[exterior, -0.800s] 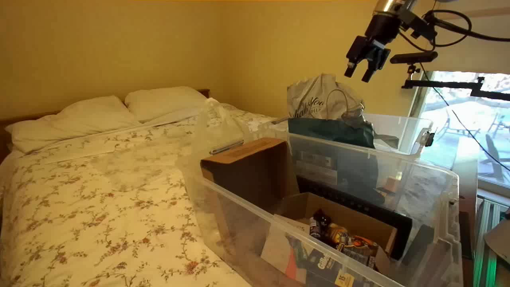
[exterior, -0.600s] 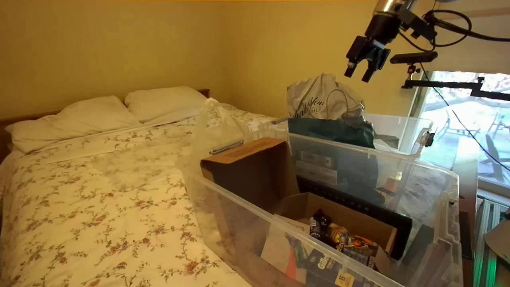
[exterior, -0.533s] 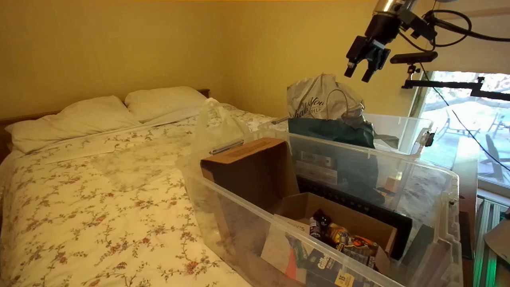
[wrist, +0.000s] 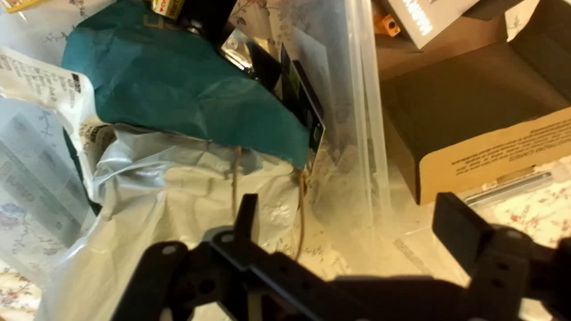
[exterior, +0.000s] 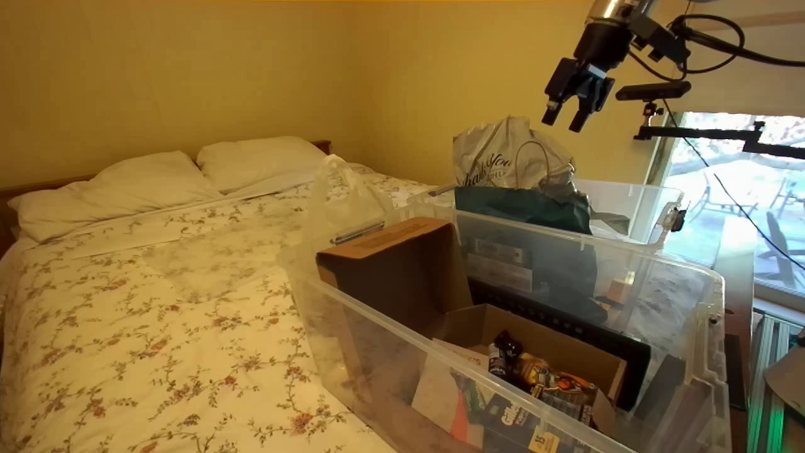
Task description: Move the black object from the basket on the left to the basket on the right
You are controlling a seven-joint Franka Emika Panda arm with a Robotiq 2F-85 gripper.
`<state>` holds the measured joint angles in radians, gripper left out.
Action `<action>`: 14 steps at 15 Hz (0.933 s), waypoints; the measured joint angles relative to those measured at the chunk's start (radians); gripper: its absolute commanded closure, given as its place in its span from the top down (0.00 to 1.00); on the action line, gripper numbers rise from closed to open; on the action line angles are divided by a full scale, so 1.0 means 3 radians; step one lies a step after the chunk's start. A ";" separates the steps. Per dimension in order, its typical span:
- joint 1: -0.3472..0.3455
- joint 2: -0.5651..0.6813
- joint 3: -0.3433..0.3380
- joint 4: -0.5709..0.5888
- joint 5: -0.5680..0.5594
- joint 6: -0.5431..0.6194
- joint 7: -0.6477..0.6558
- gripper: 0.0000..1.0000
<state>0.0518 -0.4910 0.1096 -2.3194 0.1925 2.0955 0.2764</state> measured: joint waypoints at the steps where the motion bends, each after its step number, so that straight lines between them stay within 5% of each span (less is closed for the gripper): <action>1: 0.0067 -0.0012 0.0088 -0.0021 0.0024 -0.0035 0.0037 1.00; 8: 0.0590 0.0137 0.0782 -0.0010 0.0155 -0.0357 0.0488 1.00; 14: 0.0587 0.0265 0.0815 0.0053 0.0133 -0.0359 0.0503 1.00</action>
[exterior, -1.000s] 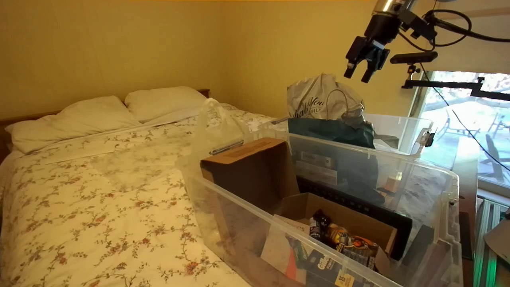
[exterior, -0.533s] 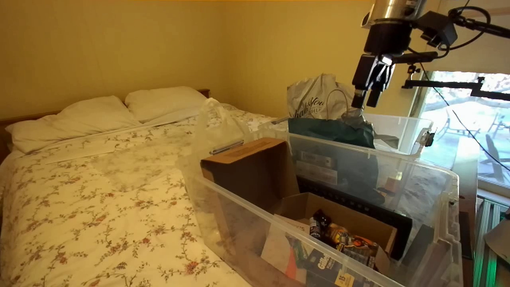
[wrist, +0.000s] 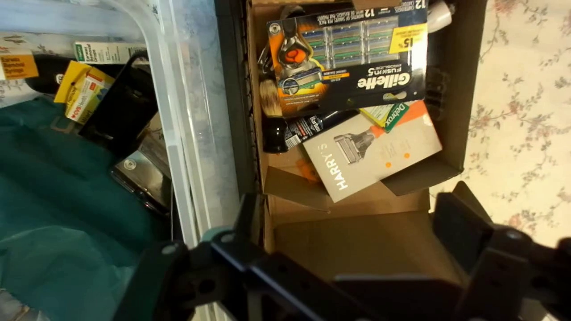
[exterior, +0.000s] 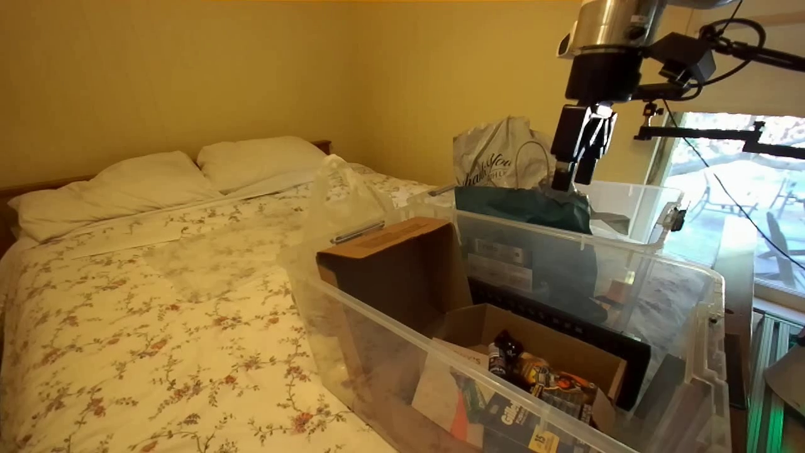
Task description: Move the black object from the basket on the left to the basket on the right
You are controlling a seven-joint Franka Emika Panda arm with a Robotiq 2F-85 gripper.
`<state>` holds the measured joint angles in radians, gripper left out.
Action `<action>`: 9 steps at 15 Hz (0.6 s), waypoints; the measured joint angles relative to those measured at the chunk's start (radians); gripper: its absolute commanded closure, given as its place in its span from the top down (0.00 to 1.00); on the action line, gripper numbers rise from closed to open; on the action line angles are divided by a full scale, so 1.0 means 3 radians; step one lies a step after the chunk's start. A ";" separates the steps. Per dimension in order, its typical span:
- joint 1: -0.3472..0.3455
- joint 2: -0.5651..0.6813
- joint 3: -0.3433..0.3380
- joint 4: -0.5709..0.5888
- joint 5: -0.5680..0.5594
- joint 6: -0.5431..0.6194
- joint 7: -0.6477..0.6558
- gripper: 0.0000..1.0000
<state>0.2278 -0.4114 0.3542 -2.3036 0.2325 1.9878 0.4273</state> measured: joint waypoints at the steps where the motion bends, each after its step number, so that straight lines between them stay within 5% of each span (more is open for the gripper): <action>1: 0.0007 0.0024 0.0052 0.0001 -0.0007 0.0000 0.0040 1.00; 9: 0.0093 0.0596 0.0733 0.0044 -0.0355 0.0023 0.1365 1.00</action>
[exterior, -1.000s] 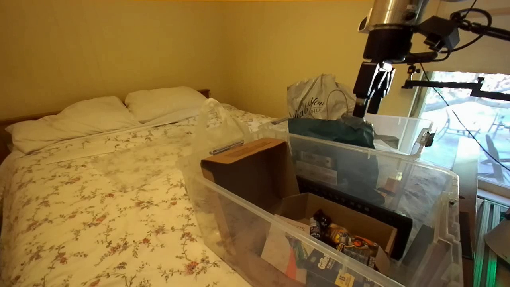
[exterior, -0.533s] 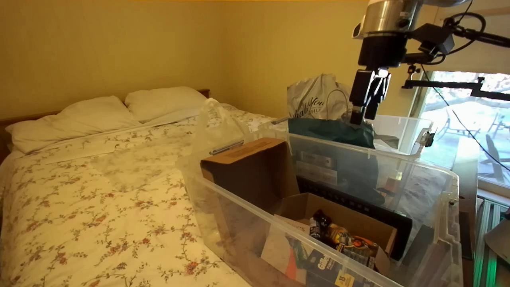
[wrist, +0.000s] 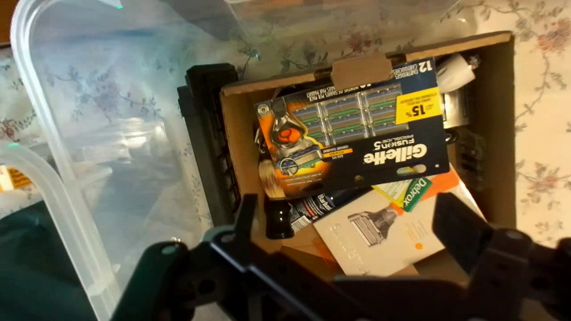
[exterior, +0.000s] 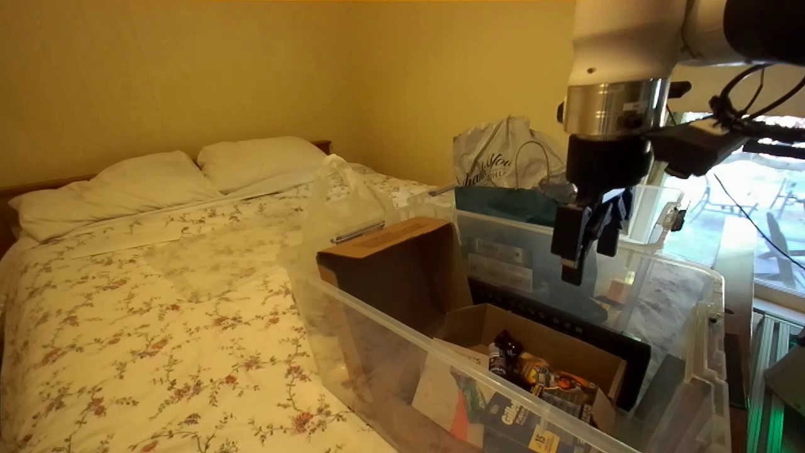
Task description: Move the black object from the basket on the left to the basket on the right
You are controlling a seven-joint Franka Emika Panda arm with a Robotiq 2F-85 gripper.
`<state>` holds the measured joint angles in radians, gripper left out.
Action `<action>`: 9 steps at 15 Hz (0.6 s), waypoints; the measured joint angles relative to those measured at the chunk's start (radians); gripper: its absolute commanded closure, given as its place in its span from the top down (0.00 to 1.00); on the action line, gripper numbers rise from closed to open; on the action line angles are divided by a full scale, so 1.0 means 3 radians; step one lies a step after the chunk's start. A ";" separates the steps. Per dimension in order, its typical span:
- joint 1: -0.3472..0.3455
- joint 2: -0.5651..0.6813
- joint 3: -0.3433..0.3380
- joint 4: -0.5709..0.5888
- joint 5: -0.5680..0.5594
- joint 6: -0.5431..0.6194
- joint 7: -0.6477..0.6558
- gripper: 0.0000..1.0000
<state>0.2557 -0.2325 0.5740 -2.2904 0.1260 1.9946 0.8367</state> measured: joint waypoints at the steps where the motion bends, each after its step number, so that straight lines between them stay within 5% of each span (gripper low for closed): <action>1: 0.0003 0.0104 0.0011 0.0023 -0.0059 0.0013 0.0094 1.00; 9: 0.0102 0.0320 -0.0090 0.0089 -0.0108 -0.0005 0.0242 1.00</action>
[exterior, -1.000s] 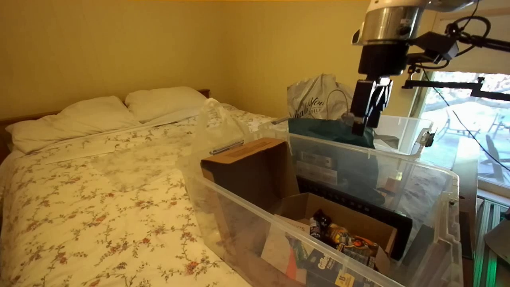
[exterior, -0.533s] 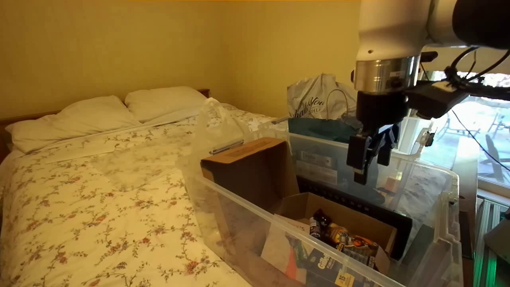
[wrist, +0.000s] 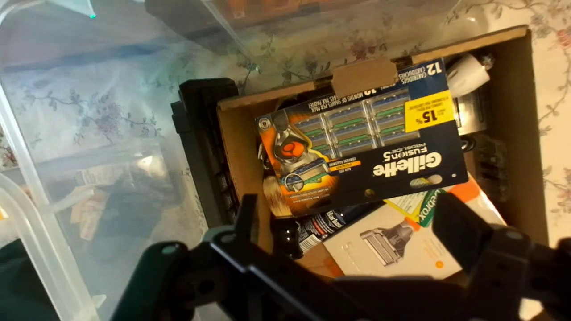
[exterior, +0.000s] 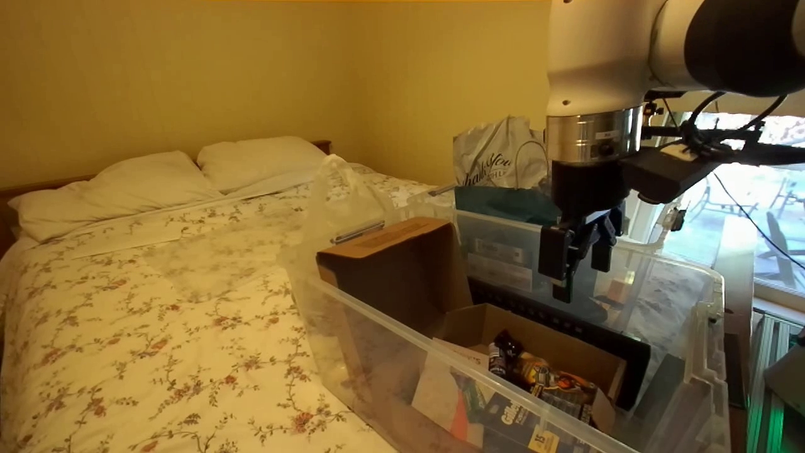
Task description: Move the black object from the basket on the left to the basket on the right
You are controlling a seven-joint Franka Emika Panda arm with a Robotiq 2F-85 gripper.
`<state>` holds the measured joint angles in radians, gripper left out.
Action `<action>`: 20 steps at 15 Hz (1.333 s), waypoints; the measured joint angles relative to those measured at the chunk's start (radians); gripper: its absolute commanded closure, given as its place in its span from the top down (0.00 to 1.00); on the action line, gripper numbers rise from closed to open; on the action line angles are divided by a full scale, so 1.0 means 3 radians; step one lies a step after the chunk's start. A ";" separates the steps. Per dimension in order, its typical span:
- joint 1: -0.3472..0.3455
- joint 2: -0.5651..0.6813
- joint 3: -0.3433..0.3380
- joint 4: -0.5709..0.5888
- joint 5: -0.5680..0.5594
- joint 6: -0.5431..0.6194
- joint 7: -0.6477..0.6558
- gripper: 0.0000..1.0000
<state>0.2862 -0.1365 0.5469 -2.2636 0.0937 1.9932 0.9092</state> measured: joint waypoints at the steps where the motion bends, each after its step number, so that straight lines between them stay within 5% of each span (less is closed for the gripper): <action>1: 0.0011 0.0058 -0.0005 0.0013 0.0000 -0.0013 0.0100 1.00; 4: 0.0099 0.0530 -0.0009 0.0170 0.0013 -0.0010 0.0370 1.00; 12: 0.0682 0.1927 -0.0284 0.1182 0.0036 -0.0145 0.0291 1.00; 20: 0.0946 0.2149 -0.0544 0.1410 -0.0003 -0.0227 0.0214 1.00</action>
<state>0.5700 0.5082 0.3836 -1.8407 0.0928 1.9252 0.9734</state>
